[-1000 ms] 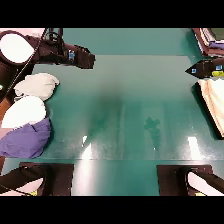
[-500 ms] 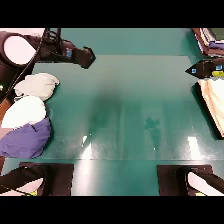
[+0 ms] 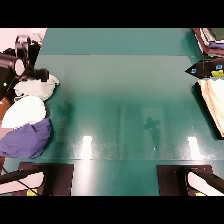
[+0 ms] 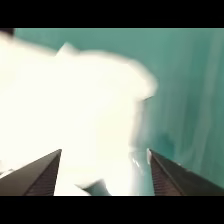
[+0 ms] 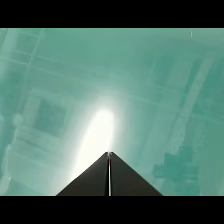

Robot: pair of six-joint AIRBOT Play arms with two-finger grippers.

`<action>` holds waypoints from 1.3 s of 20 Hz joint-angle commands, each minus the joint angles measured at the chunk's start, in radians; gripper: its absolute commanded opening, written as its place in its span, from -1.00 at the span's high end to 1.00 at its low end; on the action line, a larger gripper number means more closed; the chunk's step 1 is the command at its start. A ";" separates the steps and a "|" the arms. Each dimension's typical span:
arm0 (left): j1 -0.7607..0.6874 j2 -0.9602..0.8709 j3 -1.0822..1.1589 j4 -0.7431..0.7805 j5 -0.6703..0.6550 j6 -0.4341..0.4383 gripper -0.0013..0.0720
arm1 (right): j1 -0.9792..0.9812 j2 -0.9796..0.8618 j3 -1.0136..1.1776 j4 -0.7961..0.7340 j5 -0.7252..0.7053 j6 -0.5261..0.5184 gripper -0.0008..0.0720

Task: Fold the shirts.

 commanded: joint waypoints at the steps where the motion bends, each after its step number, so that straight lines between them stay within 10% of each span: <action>1: 0.128 -0.119 -0.057 -0.061 0.081 -0.015 -0.80 | 0.001 0.000 0.001 0.000 0.002 0.010 0.93; 6: 0.145 -0.187 -0.056 -0.074 0.134 -0.008 -0.76 | 0.001 0.000 0.001 0.000 0.000 0.027 0.93; 8: 0.145 -0.183 -0.050 -0.074 0.110 -0.008 0.68 | 0.001 0.000 0.001 0.000 0.000 0.029 0.93; 9: 0.145 -0.178 -0.043 -0.073 0.083 -0.007 0.87 | 0.001 0.000 0.001 0.000 -0.001 0.029 0.93; 16: 0.087 0.149 0.152 -0.044 -0.117 0.093 0.90 | 0.001 0.005 0.023 0.000 -0.065 0.028 0.93; 26: -0.576 0.384 0.277 -0.052 -0.414 -0.051 0.90 | 0.000 0.002 0.298 -0.002 -0.194 0.027 0.93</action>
